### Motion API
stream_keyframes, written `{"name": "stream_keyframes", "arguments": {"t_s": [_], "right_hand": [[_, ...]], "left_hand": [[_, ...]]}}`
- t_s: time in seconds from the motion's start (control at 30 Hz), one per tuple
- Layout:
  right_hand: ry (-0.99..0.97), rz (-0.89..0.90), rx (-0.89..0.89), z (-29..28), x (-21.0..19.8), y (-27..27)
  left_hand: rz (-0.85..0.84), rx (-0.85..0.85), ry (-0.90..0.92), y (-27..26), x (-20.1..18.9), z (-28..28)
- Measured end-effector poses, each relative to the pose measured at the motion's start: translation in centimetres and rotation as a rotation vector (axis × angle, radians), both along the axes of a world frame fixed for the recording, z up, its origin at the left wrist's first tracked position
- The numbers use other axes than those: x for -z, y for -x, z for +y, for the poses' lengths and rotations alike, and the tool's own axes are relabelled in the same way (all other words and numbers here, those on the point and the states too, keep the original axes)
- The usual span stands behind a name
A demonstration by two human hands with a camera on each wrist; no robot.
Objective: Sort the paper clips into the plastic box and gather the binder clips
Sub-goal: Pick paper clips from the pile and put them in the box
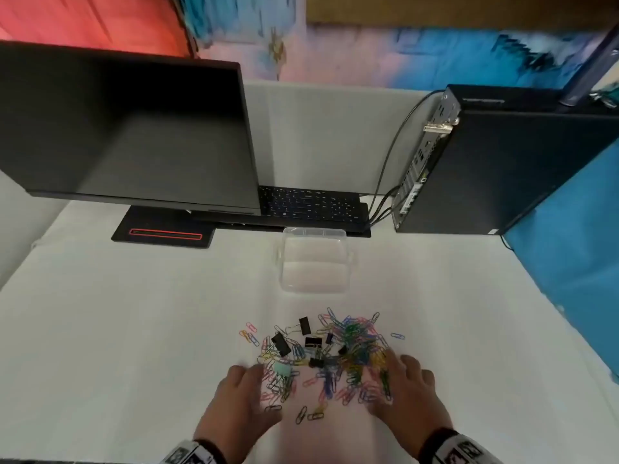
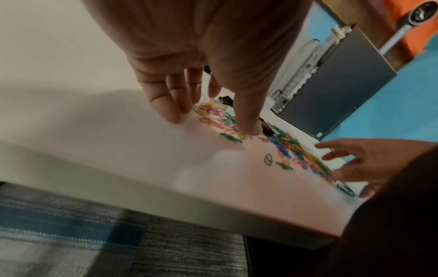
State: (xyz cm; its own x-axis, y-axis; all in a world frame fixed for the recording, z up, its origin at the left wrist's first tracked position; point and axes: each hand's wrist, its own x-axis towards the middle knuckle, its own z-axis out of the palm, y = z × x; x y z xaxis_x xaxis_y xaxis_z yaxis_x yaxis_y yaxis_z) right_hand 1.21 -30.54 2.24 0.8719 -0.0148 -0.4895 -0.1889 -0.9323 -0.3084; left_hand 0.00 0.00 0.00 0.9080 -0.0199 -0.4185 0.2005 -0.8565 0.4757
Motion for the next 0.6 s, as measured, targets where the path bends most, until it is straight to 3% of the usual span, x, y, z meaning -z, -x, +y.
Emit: {"name": "stream_keyframes", "arguments": {"t_s": [0.23, 0.6], "right_hand": [[0.014, -0.093, 0.082, 1.8, 1.0, -2.5], [-0.101, -0.084, 0.145, 1.6, 1.3, -3.6]], "left_hand": [[-0.128, 0.151, -0.172, -1.1, 0.5, -2.6], [-0.145, 0.002, -0.049, -2.4, 1.0, -1.3]]}}
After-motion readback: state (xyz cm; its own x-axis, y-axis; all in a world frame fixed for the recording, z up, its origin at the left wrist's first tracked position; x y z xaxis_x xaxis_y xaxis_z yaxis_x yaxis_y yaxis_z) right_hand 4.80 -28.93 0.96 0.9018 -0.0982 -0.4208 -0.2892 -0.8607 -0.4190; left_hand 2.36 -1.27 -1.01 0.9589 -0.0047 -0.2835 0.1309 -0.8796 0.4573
